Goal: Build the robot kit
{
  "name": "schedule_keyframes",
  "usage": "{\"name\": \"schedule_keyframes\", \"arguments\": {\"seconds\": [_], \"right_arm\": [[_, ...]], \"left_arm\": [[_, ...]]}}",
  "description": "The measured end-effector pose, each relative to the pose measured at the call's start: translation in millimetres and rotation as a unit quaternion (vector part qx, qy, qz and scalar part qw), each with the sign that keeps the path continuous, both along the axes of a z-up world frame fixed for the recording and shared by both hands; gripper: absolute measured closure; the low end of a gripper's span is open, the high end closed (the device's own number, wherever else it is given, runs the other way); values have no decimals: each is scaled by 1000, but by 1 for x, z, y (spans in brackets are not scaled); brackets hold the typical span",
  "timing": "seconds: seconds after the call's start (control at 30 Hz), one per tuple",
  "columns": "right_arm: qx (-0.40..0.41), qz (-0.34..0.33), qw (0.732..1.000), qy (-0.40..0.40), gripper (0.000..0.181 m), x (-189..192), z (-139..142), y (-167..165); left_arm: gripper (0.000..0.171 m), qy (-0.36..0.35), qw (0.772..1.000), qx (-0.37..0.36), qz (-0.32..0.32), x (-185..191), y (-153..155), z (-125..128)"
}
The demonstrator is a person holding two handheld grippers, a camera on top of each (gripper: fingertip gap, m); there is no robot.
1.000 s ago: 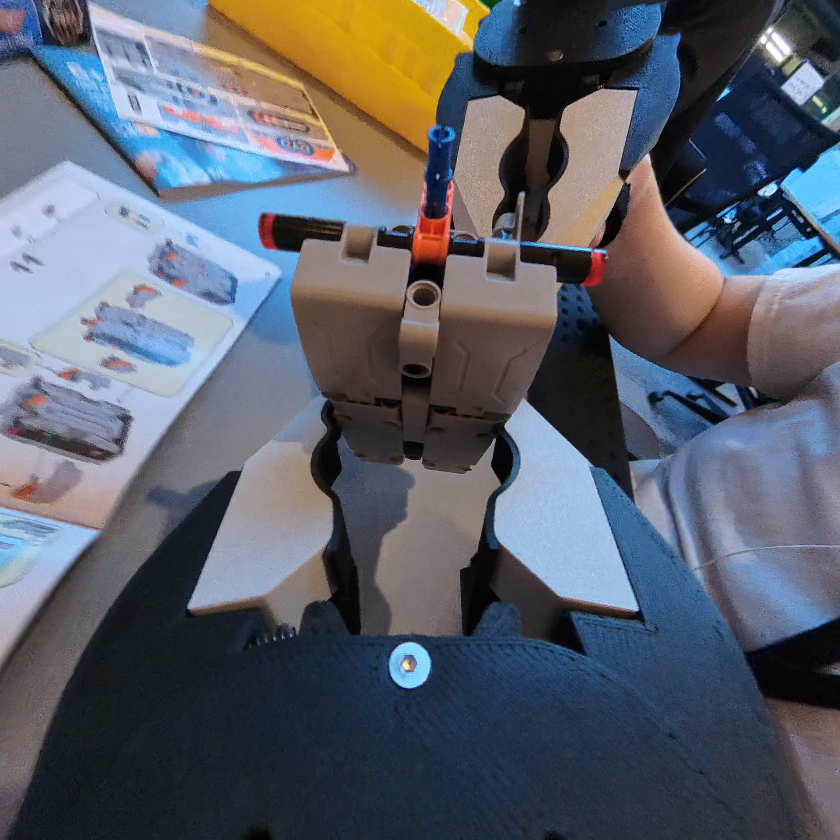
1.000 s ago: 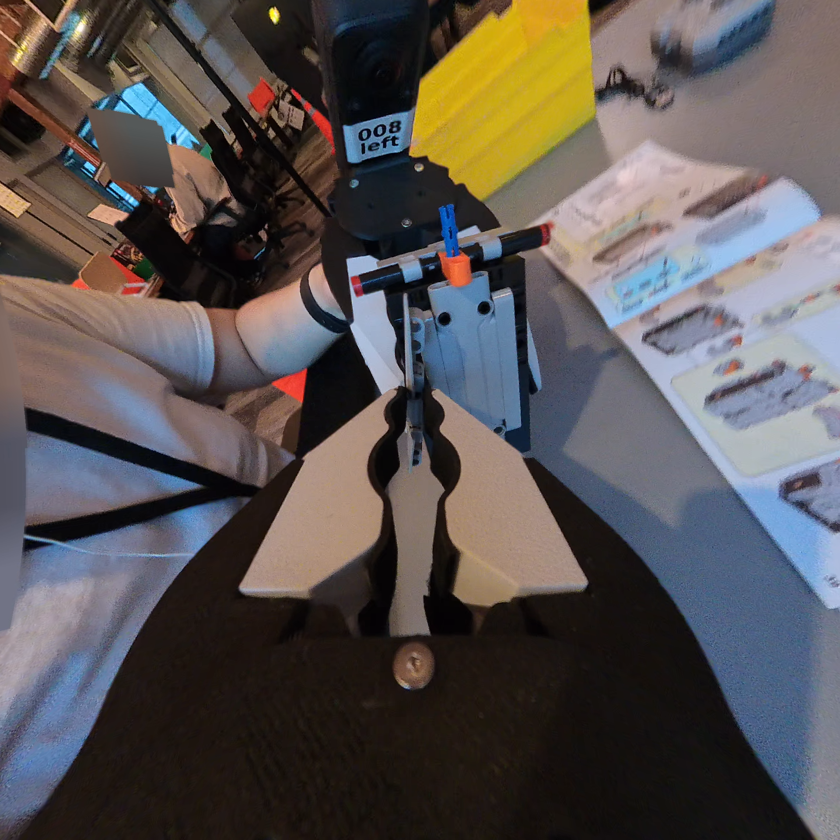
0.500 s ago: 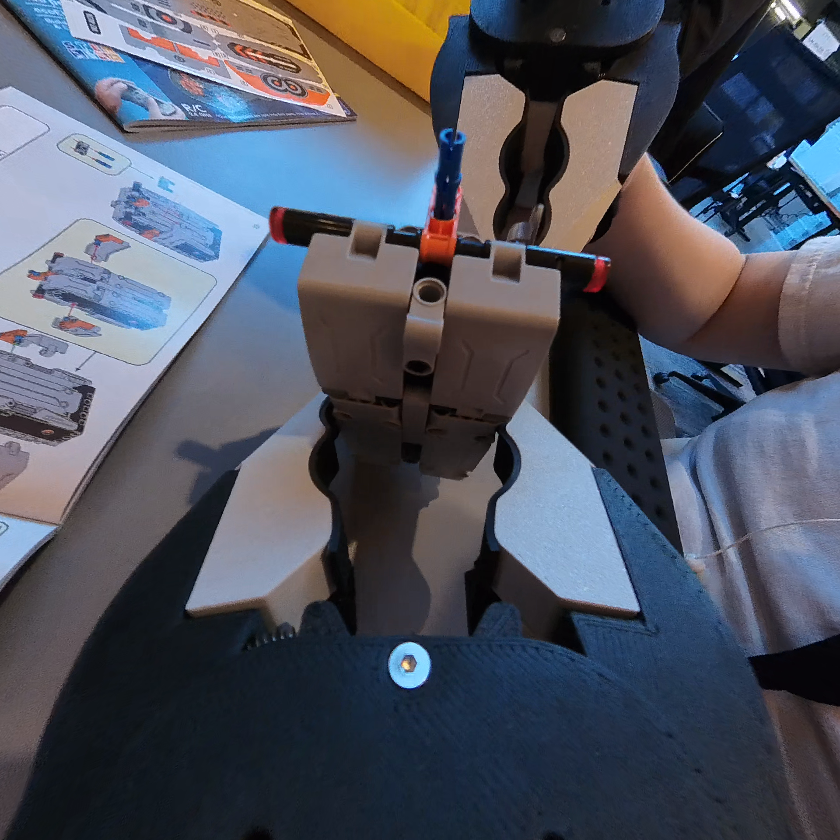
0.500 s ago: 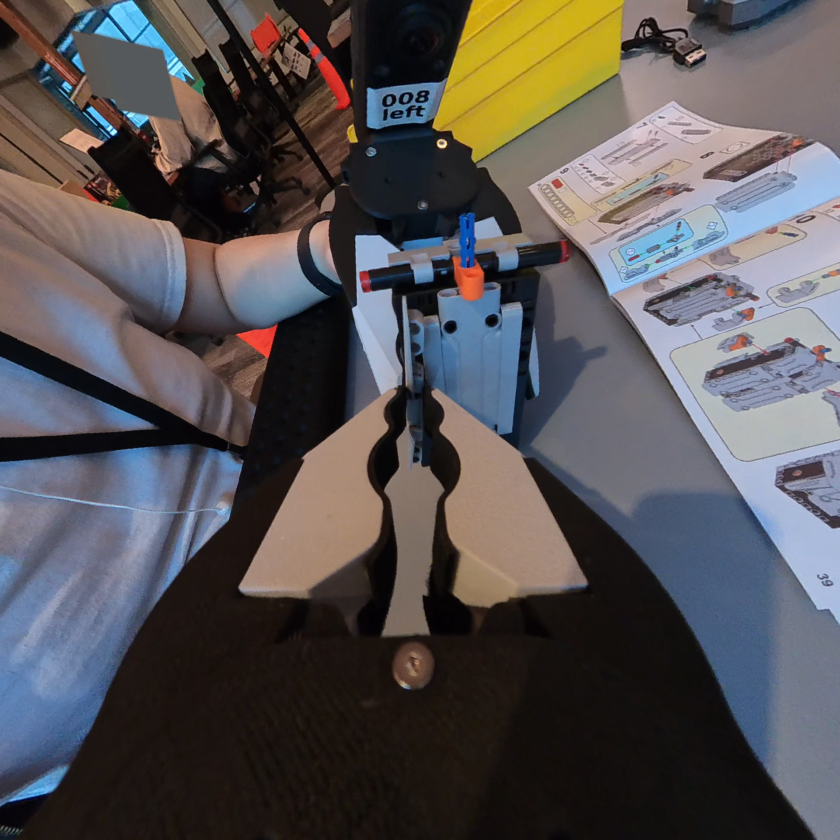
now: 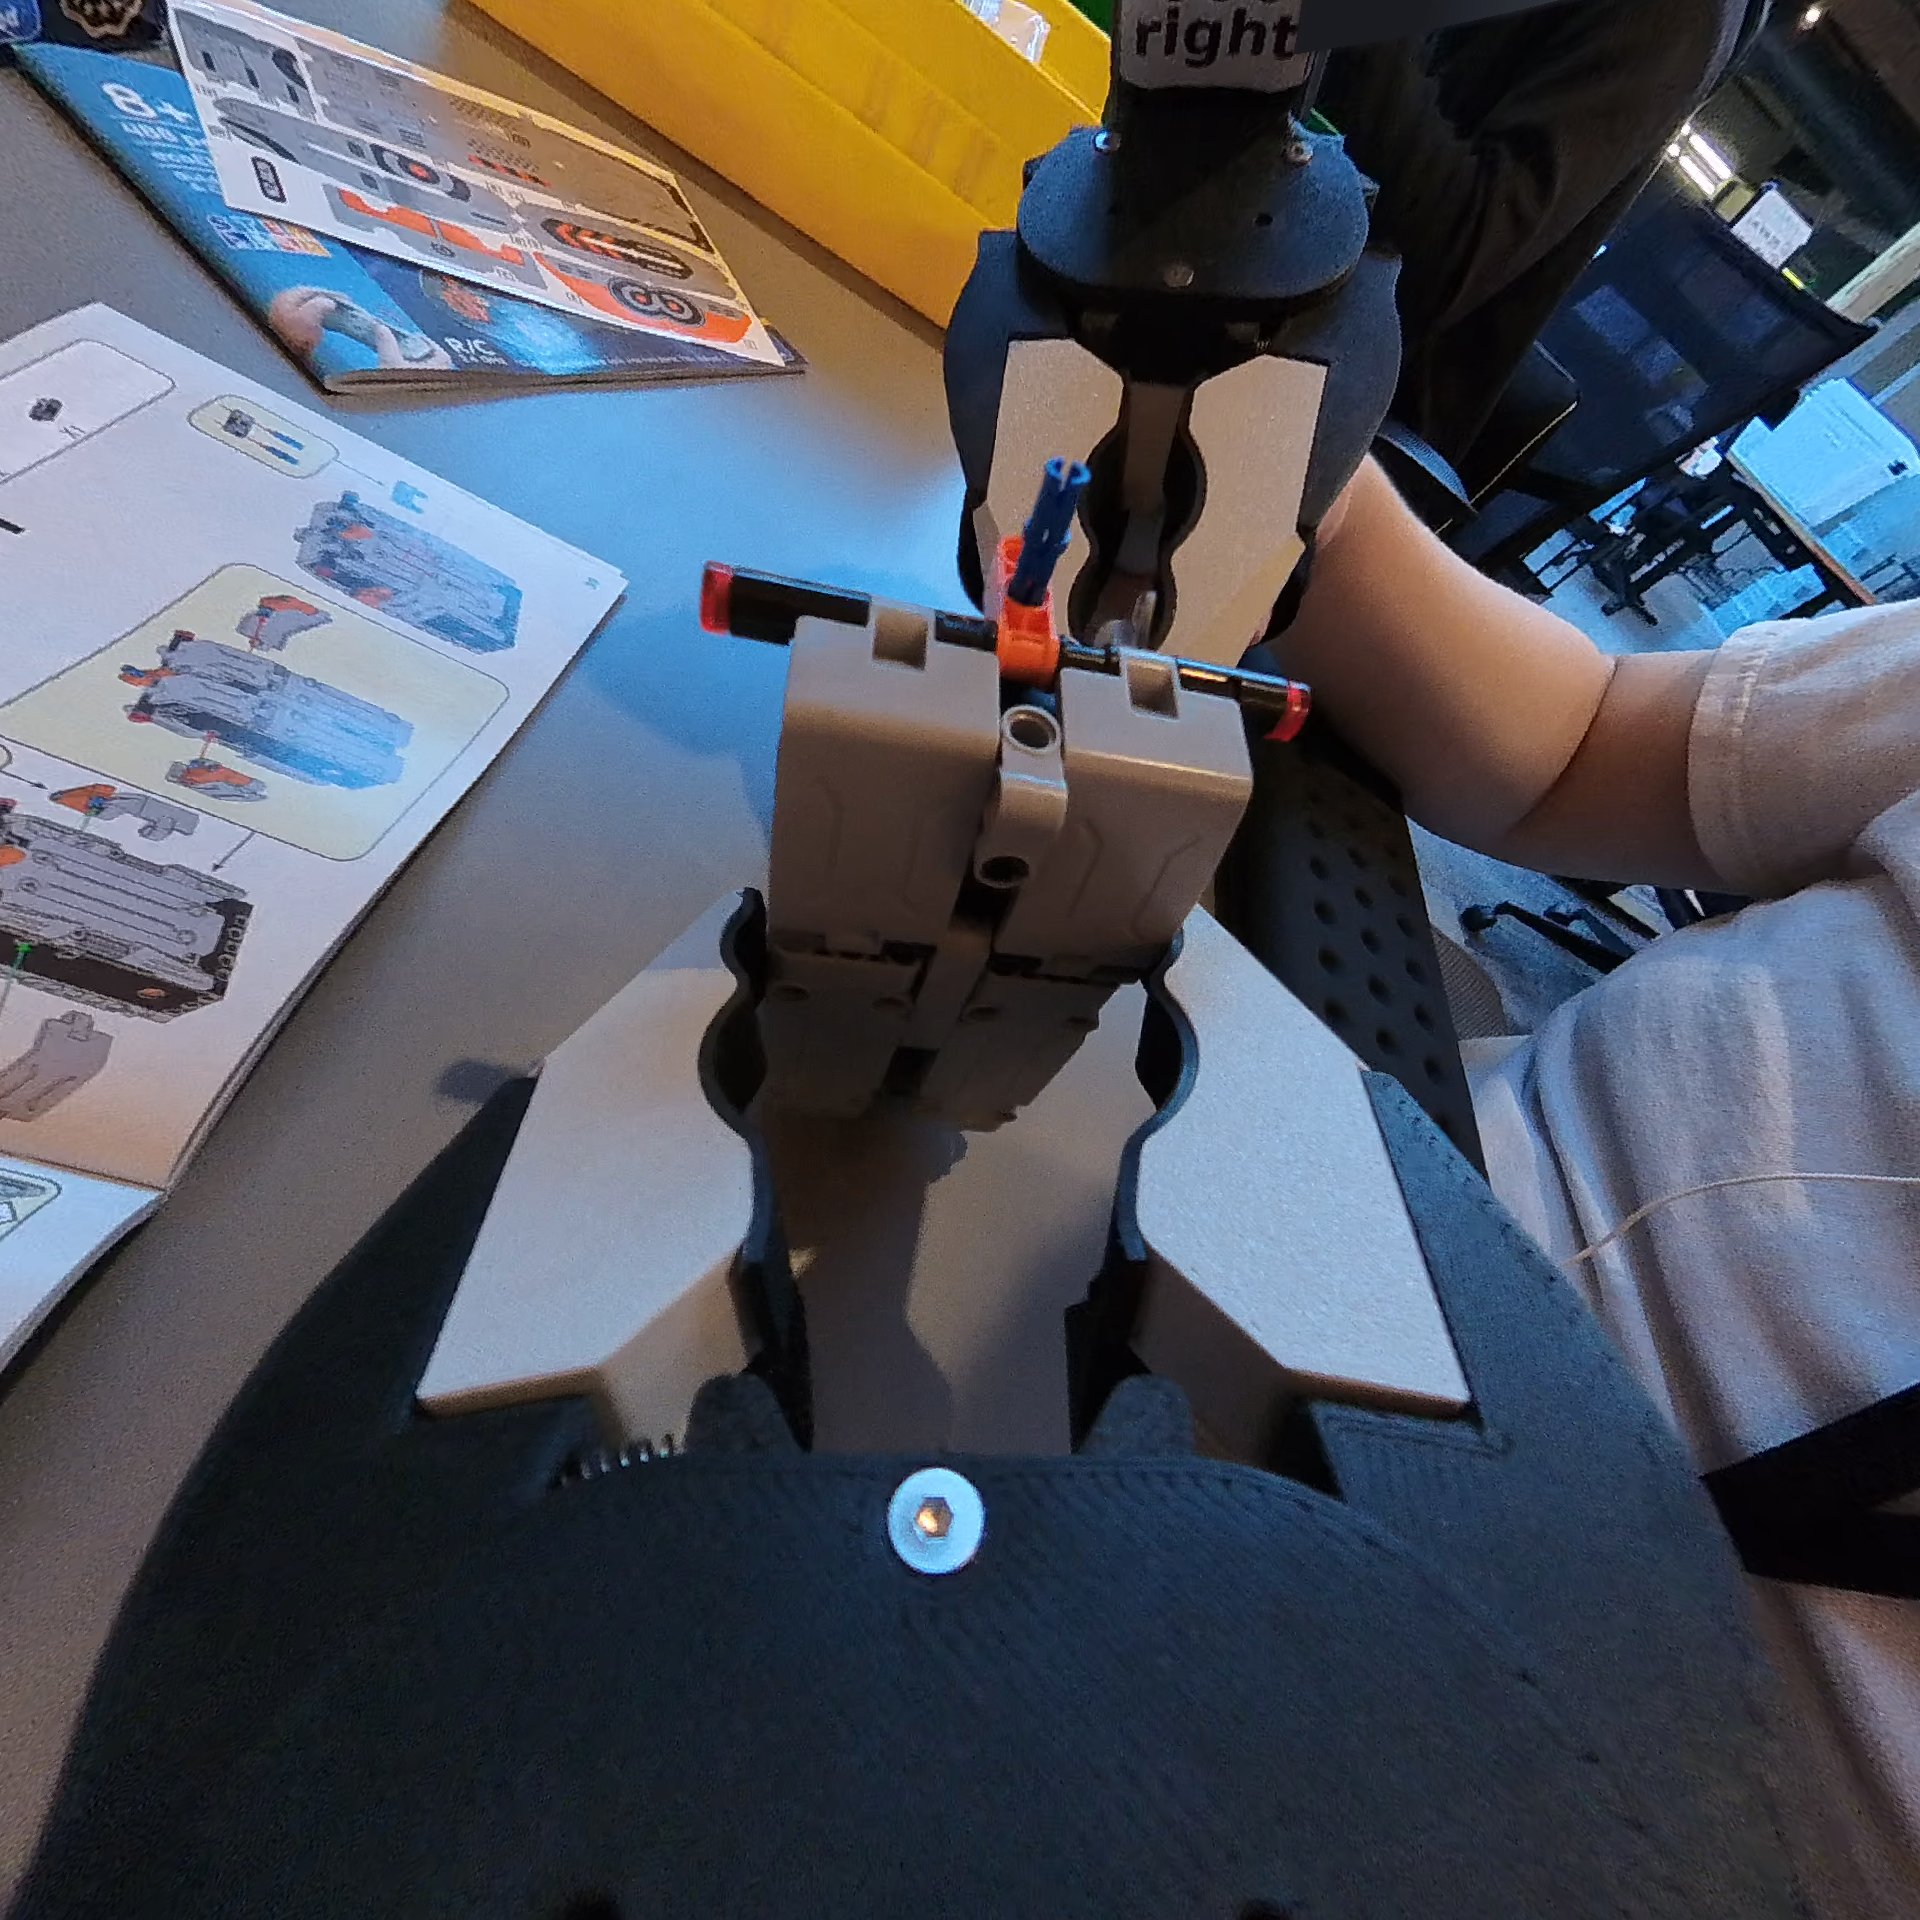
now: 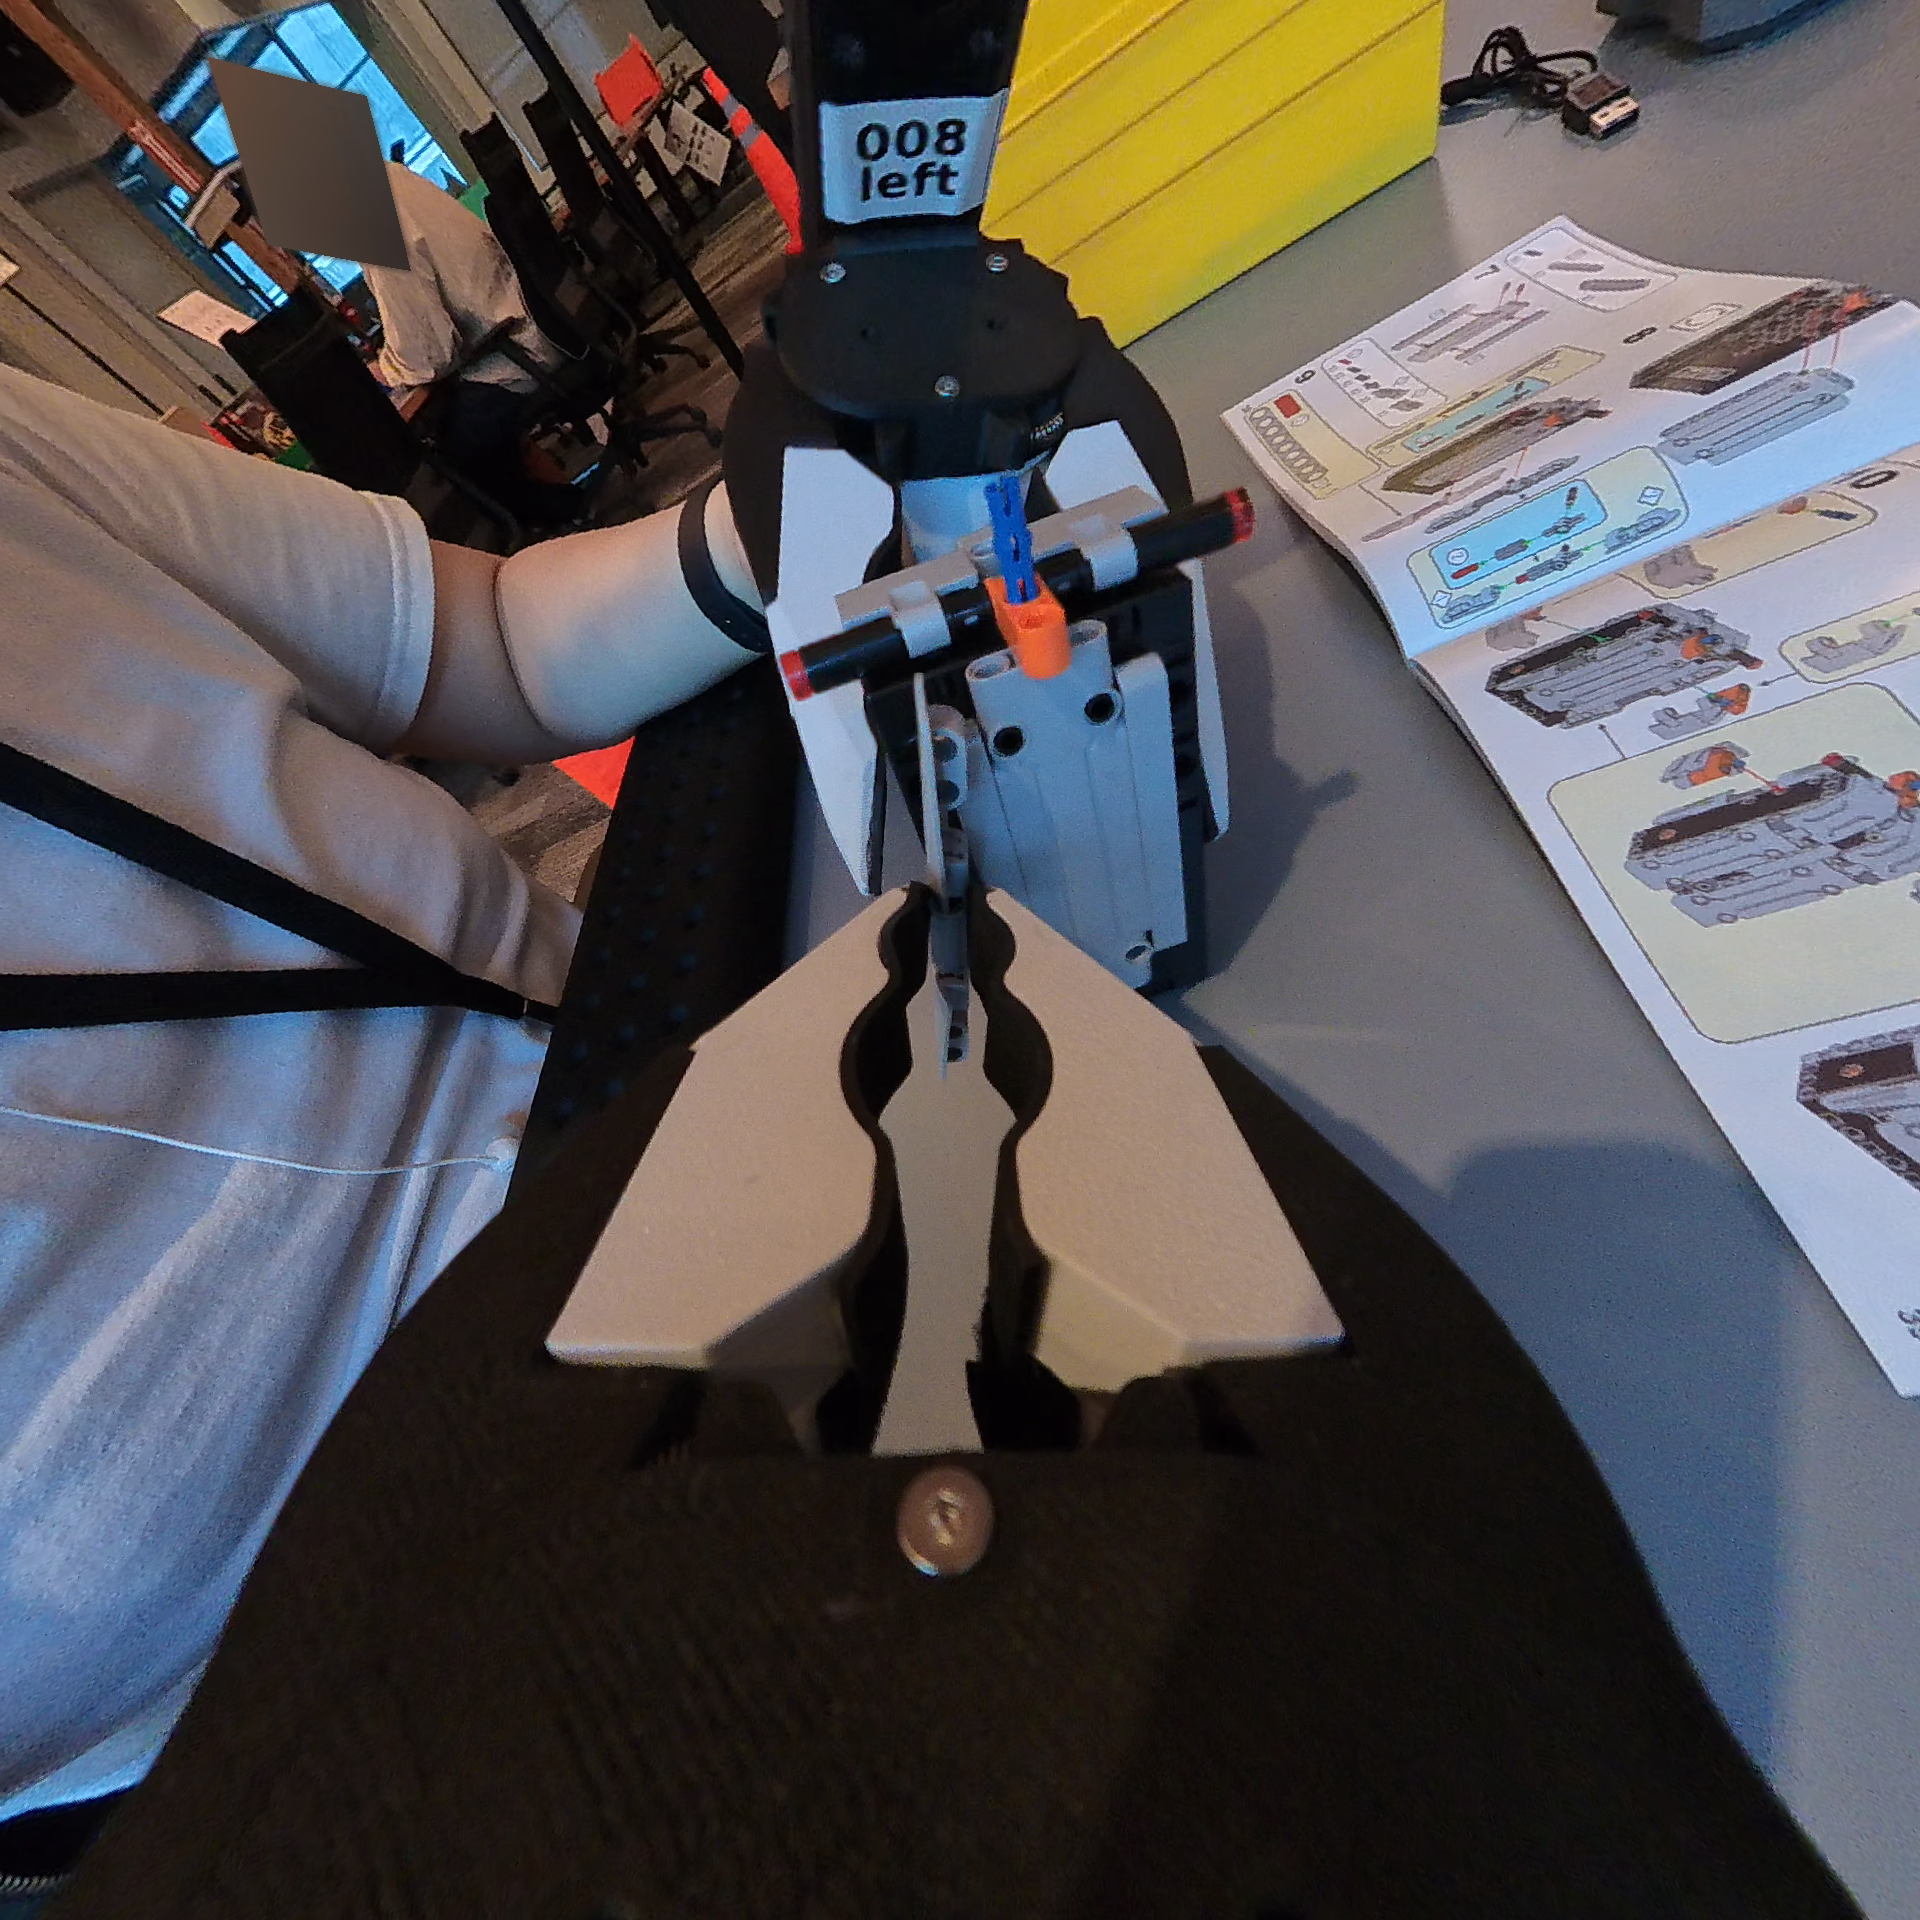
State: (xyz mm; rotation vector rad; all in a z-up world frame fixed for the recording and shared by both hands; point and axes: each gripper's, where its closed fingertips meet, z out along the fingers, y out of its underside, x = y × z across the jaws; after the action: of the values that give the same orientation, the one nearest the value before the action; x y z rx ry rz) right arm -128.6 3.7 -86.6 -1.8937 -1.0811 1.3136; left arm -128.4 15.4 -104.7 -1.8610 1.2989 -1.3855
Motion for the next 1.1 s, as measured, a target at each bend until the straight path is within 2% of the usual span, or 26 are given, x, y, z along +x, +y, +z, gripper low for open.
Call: {"name": "schedule_keyframes", "arguments": {"seconds": [0.2,0.57,0.8,1.1], "right_arm": [[5,13,1000,9,176,-2,0,-2],[-19,20,1000,15,176,-2,4,-1],[-37,30,999,-6,176,-2,4,-1],[-6,67,997,-36,176,-3,2,-6]], "left_arm": [[102,-2,1000,5,-13,-2,-2,0],[103,-20,998,-50,-18,-1,-4,2],[104,-23,998,-60,-19,0,-3,2],[104,-17,998,-43,-40,0,-7,1]]}}
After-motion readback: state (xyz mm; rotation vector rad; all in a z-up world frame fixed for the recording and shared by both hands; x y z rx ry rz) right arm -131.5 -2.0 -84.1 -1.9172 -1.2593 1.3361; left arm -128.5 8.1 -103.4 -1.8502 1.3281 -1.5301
